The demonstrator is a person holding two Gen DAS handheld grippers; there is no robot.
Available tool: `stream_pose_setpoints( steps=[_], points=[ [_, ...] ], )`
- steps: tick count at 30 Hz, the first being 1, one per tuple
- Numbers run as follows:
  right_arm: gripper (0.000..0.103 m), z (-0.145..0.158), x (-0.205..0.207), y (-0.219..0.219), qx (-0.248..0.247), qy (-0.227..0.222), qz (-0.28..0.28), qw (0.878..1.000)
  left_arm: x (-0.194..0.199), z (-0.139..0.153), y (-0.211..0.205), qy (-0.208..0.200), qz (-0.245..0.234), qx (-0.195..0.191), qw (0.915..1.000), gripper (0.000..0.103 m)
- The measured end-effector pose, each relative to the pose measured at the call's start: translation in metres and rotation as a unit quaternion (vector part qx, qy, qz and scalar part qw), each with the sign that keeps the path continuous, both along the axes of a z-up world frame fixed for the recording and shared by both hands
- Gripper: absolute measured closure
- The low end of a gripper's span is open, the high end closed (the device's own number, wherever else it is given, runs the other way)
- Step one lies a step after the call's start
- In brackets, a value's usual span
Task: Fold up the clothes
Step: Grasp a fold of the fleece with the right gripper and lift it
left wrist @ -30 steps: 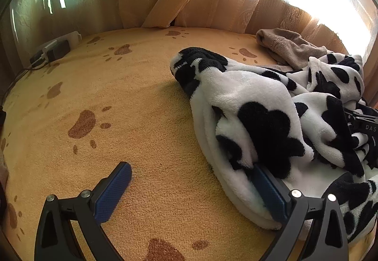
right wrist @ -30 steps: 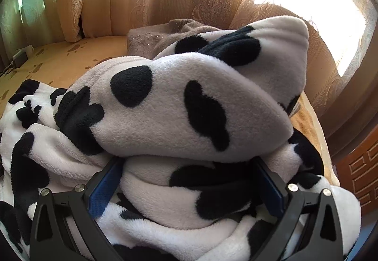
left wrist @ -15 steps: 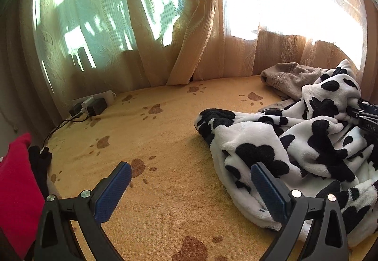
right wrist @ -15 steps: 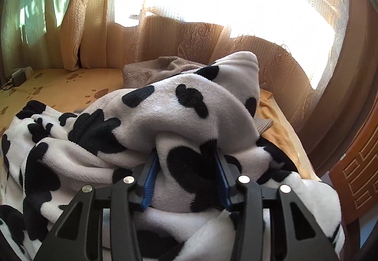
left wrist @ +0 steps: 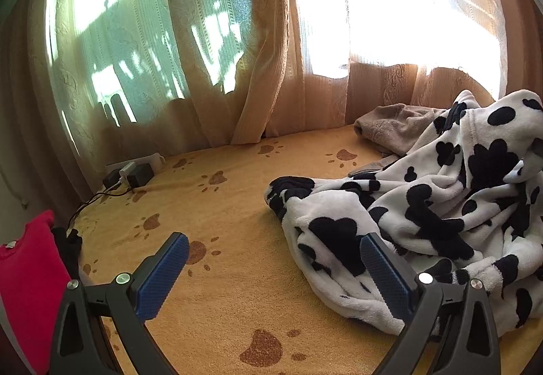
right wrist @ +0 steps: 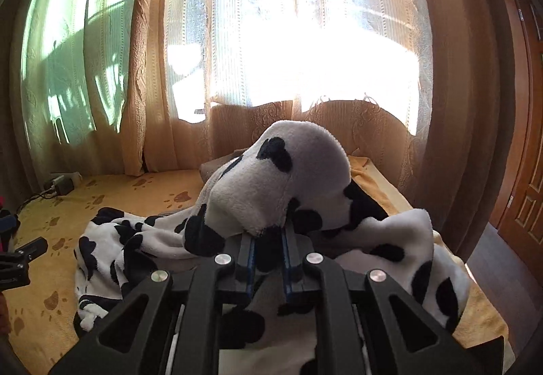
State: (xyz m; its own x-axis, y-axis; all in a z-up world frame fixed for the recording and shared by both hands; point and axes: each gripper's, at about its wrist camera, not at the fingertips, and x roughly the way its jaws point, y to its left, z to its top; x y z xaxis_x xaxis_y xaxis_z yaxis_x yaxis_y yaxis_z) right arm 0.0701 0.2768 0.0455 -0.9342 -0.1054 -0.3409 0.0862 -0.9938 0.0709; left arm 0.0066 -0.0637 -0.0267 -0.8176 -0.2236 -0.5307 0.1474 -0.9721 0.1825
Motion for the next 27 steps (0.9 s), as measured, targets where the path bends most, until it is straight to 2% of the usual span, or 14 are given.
stream_pose_setpoints(
  steps=[4,9,14,18,21,23,24,27],
  points=[
    [0.089,0.028,0.043,0.002,-0.008,0.057,0.005,0.998,0.003,0.002,0.006,0.001,-0.009,0.004,1.0000,0.000],
    [0.089,0.050,0.093,0.013,-0.009,0.103,-0.012,0.995,0.004,0.001,-0.002,-0.012,-0.020,0.041,0.9989,0.000],
    [0.089,0.057,0.137,0.042,-0.020,0.119,-0.063,0.991,0.001,-0.005,-0.008,-0.028,-0.028,0.068,0.9969,0.000],
    [0.089,0.067,0.173,0.059,-0.009,0.142,-0.121,0.982,-0.005,-0.011,-0.008,-0.042,-0.033,0.086,0.9948,0.000],
    [0.086,0.066,0.173,0.064,0.006,0.105,-0.120,0.987,-0.010,-0.015,-0.007,-0.053,-0.039,0.100,0.9928,0.000],
    [0.046,0.056,0.160,0.064,0.004,0.066,-0.097,0.993,-0.012,-0.016,-0.004,-0.057,-0.043,0.108,0.9916,0.000],
    [0.003,0.049,0.153,0.063,0.002,0.049,-0.086,0.995,-0.012,-0.017,-0.003,-0.058,-0.045,0.109,0.9913,0.000],
    [0.000,0.030,0.129,0.057,0.004,0.017,-0.063,0.998,-0.011,-0.017,0.000,-0.058,-0.050,0.104,0.9915,0.000]
  ],
)
